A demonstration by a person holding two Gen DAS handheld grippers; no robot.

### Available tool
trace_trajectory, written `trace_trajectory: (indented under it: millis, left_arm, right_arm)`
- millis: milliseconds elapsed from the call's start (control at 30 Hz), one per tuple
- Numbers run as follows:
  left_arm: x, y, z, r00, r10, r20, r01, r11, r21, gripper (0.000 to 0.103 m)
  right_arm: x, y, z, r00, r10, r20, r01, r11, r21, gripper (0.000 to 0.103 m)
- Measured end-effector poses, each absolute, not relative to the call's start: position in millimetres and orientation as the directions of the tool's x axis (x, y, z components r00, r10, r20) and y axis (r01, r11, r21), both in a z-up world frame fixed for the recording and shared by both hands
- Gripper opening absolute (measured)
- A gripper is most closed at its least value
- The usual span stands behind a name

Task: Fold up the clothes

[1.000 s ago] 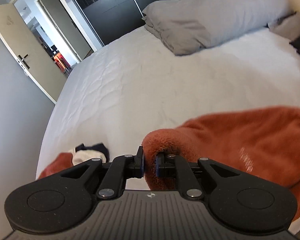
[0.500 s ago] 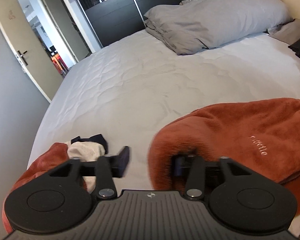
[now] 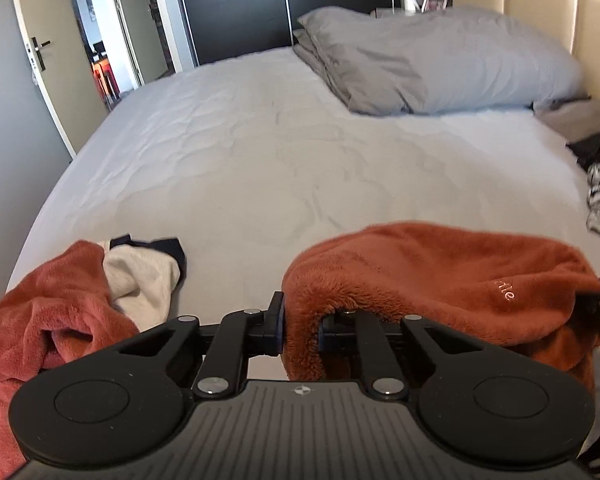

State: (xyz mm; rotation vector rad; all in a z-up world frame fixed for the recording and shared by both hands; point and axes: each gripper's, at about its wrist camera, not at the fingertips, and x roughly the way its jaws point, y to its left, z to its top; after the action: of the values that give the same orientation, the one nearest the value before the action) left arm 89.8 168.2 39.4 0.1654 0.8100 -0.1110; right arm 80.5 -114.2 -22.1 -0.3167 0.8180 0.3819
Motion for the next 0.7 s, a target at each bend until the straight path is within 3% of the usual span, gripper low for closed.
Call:
trace_trajectory:
  millis: [200, 267, 333, 400, 700]
  left_arm:
    - [85.1, 147.8, 48.9, 0.670, -0.118, -0.733, 0.246, 0.967, 0.069, 0.015]
    - [79.1, 132.2, 50.2, 0.665, -0.156, -0.731, 0.302, 0.951, 0.072, 0.025]
    - [73.9, 119.7, 49.8, 0.660, -0.189, -0.727, 0.352, 0.933, 0.077, 0.051]
    - [68.7, 107.1, 49.4, 0.653, -0.223, -0.724, 0.401, 0.912, 0.082, 0.058]
    - [42.9, 54.8, 34.0, 0.580, -0.327, -0.746, 0.598, 0.793, 0.117, 0.062]
  right_arm:
    - [115.1, -154.3, 71.2, 0.756, 0.114, -0.644, -0.308, 0.931, -0.197, 0.012]
    - [126.1, -167.0, 98.0, 0.778, 0.084, -0.622, -0.265, 0.942, -0.205, 0.012]
    - [132.8, -176.3, 120.2, 0.804, 0.046, -0.593, -0.227, 0.946, -0.234, 0.011]
    - [137.1, -184.7, 138.7, 0.823, 0.012, -0.567, -0.193, 0.946, -0.261, 0.011]
    - [139.2, -229.0, 198.4, 0.871, -0.148, -0.469, -0.021, 0.941, -0.338, 0.011]
